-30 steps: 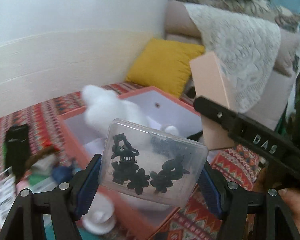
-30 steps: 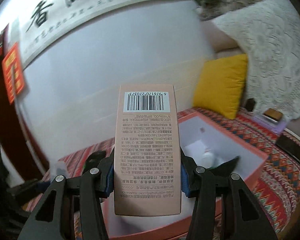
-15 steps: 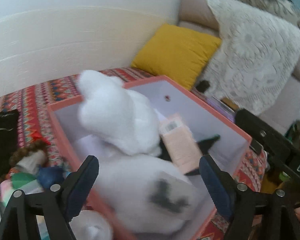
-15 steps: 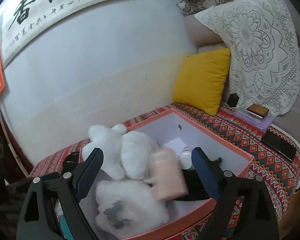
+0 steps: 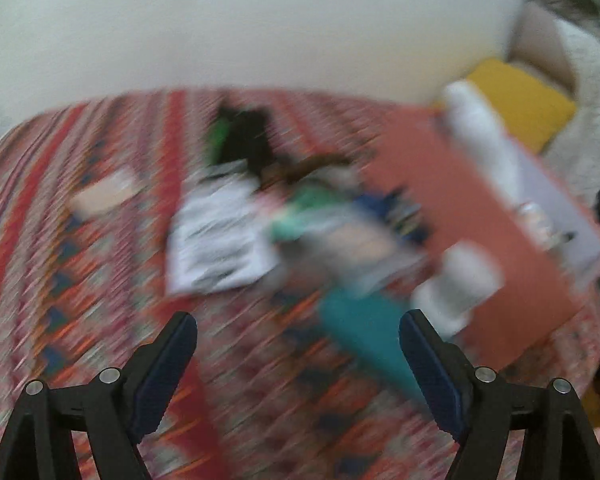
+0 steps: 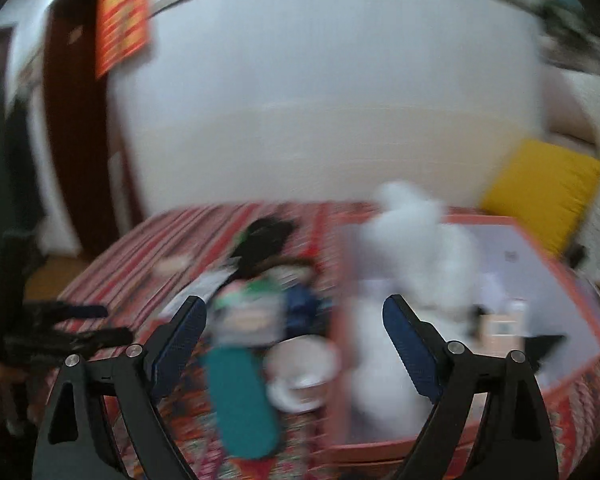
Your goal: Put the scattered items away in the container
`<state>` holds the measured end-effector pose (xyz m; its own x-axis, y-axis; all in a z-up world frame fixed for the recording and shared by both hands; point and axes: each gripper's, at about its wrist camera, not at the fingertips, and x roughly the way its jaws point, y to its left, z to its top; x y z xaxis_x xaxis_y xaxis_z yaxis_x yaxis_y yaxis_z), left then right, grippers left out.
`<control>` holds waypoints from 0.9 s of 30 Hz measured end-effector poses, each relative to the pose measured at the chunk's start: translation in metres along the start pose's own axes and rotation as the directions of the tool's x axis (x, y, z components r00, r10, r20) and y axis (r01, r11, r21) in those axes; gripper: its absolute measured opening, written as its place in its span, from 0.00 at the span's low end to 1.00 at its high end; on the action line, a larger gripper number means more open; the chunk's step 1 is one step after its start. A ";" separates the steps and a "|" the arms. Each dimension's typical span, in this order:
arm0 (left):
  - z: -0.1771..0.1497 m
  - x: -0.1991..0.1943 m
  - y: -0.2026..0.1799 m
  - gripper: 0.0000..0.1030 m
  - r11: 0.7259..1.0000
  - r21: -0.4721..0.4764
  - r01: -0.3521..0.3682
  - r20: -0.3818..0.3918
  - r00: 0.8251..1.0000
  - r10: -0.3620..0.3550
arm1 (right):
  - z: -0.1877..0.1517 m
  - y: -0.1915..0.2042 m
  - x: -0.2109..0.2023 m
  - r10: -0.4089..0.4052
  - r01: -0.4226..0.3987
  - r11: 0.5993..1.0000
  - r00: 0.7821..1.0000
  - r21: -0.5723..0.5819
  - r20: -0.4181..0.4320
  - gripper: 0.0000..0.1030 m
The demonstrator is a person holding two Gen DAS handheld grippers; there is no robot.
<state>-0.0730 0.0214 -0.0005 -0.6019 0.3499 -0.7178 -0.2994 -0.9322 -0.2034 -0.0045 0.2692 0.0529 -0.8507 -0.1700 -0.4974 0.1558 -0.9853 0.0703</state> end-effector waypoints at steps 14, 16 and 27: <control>0.034 0.068 0.038 0.84 0.972 -0.223 0.075 -0.066 0.994 -0.092 | -0.055 0.065 0.110 0.040 -0.109 0.980 0.928 -0.166 -0.369 0.87; 0.045 0.088 0.036 0.84 0.973 -0.223 0.060 -0.083 0.993 -0.081 | -0.059 0.065 0.120 0.034 -0.109 0.979 0.918 -0.170 -0.395 0.87; 0.069 0.157 0.058 0.85 0.976 -0.217 -0.032 -0.109 0.994 0.009 | -0.065 0.050 0.157 0.011 -0.104 0.980 0.875 -0.167 -0.484 0.86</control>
<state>-0.2355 0.0287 -0.0790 -0.5205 0.3296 -0.7877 -0.1117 -0.9408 -0.3200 -0.0976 0.1942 -0.0784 -0.4993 -0.1506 -0.8533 0.3255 -0.9453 -0.0236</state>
